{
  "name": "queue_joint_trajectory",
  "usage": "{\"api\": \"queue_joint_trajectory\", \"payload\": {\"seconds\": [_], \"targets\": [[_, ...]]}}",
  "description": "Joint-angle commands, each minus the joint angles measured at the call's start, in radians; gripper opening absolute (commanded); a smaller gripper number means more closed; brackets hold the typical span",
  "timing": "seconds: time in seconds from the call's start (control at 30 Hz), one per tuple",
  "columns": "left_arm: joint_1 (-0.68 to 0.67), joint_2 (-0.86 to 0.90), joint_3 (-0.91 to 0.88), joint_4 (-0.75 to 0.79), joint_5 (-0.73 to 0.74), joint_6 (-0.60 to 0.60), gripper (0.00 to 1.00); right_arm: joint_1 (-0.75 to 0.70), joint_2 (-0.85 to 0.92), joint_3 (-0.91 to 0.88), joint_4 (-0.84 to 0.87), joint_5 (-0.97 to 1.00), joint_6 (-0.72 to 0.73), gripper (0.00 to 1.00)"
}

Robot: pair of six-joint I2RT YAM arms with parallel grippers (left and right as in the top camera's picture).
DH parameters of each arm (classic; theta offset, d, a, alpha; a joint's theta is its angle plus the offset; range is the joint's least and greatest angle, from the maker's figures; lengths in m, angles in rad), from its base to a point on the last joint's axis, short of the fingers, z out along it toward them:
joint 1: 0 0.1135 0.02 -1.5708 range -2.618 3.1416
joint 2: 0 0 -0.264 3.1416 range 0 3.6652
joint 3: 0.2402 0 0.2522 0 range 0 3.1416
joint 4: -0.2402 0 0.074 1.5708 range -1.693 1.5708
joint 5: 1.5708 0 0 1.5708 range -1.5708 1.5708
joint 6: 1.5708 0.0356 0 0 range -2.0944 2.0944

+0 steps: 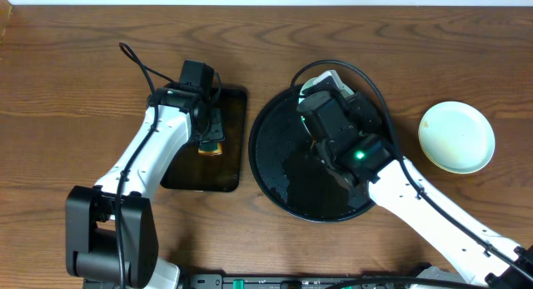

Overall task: Clean dirty plates on tray and stack at the side
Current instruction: 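Lift the blue plate off the round tray with the right gripper, then place the blue plate on the plate stack at right and release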

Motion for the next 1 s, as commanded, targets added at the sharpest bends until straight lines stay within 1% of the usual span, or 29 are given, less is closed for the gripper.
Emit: {"api": "queue_joint_trajectory", "payload": {"seconds": [0.0, 0.13, 0.37, 0.43, 0.57, 0.63, 0.7, 0.83, 0.97], "targets": [[-0.004, -0.001, -0.004, 0.001, -0.002, -0.006, 0.61, 0.009, -0.013, 0.024, 0.014, 0.092, -0.006, 0.01], [-0.004, -0.001, -0.004, 0.000, -0.002, -0.007, 0.61, 0.013, -0.013, 0.024, 0.040, 0.136, -0.010, 0.01], [-0.004, -0.001, -0.004, 0.000, -0.002, -0.007, 0.61, 0.019, -0.013, 0.024, 0.060, 0.138, -0.022, 0.01], [-0.004, -0.001, -0.004, 0.000, -0.002, -0.007, 0.61, 0.005, -0.013, 0.024, 0.055, 0.110, 0.050, 0.01], [-0.004, -0.001, -0.004, 0.000, -0.002, -0.007, 0.61, -0.044, -0.013, 0.024, -0.006, -0.055, 0.188, 0.01], [-0.004, -0.001, -0.003, 0.000, -0.002, -0.007, 0.61, -0.094, -0.013, 0.024, -0.036, -0.126, 0.276, 0.01], [-0.004, -0.001, -0.004, 0.000, -0.002, -0.007, 0.61, -0.161, -0.013, 0.024, -0.045, -0.179, 0.325, 0.01], [-0.004, -0.001, -0.003, 0.000, -0.002, -0.007, 0.61, -0.315, -0.013, 0.024, -0.037, -0.281, 0.338, 0.01], [-0.004, -0.001, -0.004, 0.000, -0.002, -0.007, 0.61, -0.484, -0.013, 0.024, -0.037, -0.337, 0.388, 0.01]]}}
